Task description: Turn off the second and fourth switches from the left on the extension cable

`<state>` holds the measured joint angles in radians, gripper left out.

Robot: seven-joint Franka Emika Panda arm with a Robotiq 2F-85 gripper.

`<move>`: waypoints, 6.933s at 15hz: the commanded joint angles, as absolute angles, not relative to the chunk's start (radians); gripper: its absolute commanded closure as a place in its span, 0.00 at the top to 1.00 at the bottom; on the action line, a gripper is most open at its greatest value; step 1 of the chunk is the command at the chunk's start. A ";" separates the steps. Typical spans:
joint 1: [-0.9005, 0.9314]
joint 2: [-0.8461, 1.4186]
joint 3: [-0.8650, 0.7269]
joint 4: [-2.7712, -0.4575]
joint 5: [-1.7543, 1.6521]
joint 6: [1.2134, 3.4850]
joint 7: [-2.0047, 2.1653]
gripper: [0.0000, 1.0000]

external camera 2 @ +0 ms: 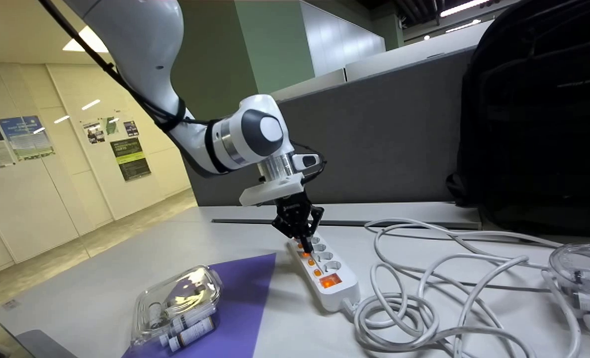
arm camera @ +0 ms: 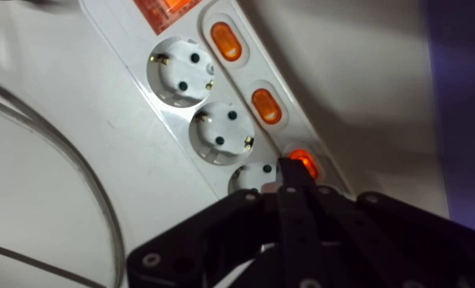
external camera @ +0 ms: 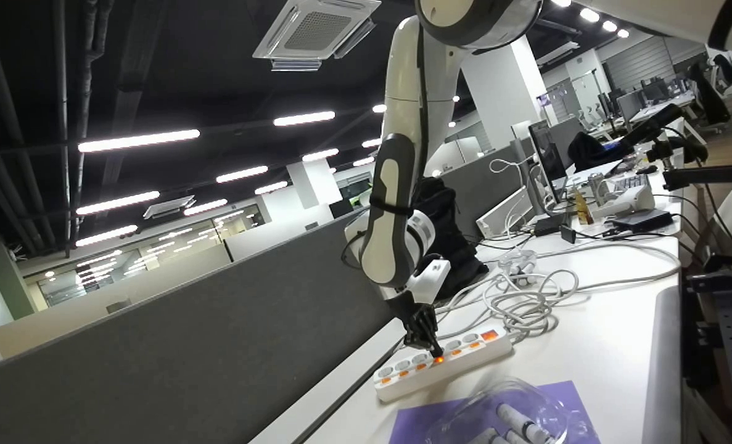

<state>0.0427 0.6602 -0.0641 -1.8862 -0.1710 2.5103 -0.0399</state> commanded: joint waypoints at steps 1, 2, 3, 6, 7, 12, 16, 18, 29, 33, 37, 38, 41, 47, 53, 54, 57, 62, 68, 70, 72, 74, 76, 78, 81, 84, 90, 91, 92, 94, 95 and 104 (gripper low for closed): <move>0.104 0.766 -0.145 -1.892 -0.297 2.563 0.029 0.00; 0.100 0.760 -0.136 -1.892 -0.300 2.553 0.025 0.00; 0.096 0.752 -0.123 -1.892 -0.293 2.529 0.017 0.00; 0.091 0.665 -0.107 -1.887 -0.285 2.512 -0.011 0.01; 0.091 0.665 -0.107 -1.887 -0.285 2.512 -0.011 0.01; 0.089 0.671 -0.105 -1.911 -0.283 2.583 0.000 0.00; 0.096 0.659 -0.119 -1.963 -0.288 2.690 0.018 0.00; 0.090 0.655 -0.119 -1.985 -0.276 2.733 0.013 0.00; 0.024 0.682 -0.077 -2.009 -0.179 2.712 -0.043 0.00; 0.044 0.649 -0.085 -2.050 -0.206 2.763 -0.051 0.00; 0.080 0.600 -0.108 -2.118 -0.251 2.823 -0.036 0.00; 0.096 0.588 -0.121 -2.139 -0.264 2.843 -0.026 0.00; 0.137 0.560 -0.155 -2.189 -0.289 2.893 -0.003 0.00; 0.185 0.505 -0.186 -2.258 -0.283 2.949 -0.012 0.00; 0.236 0.426 -0.190 -2.301 -0.281 2.895 0.024 0.00; 0.227 0.417 -0.180 -2.299 -0.274 2.887 0.024 0.00; 0.192 0.397 -0.156 -2.284 -0.243 2.880 0.023 0.00; 0.154 0.416 -0.140 -2.252 -0.237 2.867 0.003 0.01; 0.121 0.444 -0.114 -2.231 -0.208 2.855 -0.008 0.00; 0.094 0.452 -0.099 -2.223 -0.190 2.846 -0.019 0.00; 0.064 0.460 -0.082 -2.212 -0.170 2.842 -0.033 0.00; 0.041 0.470 -0.067 -2.197 -0.153 2.833 -0.046 0.00; 0.024 0.484 -0.056 -2.178 -0.141 2.816 -0.056 0.00; 0.012 0.500 -0.045 -2.159 -0.131 2.794 -0.064 0.00; 0.003 0.526 -0.037 -2.130 -0.125 2.761 -0.066 0.00; 0.002 0.548 -0.036 -2.112 -0.122 2.745 -0.066 0.00; 0.009 0.570 -0.031 -2.097 -0.149 2.728 -0.118 0.00; 0.008 0.571 -0.029 -2.095 -0.149 2.725 -0.128 0.00; 0.009 0.571 -0.030 -2.095 -0.151 2.725 -0.136 0.00; 0.015 0.573 -0.035 -2.095 -0.158 2.728 -0.146 0.00; 0.018 0.578 -0.039 -2.095 -0.165 2.734 -0.148 0.00; 0.049 0.757 -0.121 -2.109 -0.221 3.224 -0.146 0.00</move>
<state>0.0281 0.6272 -0.0906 -2.1404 -0.2237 3.1214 -0.1599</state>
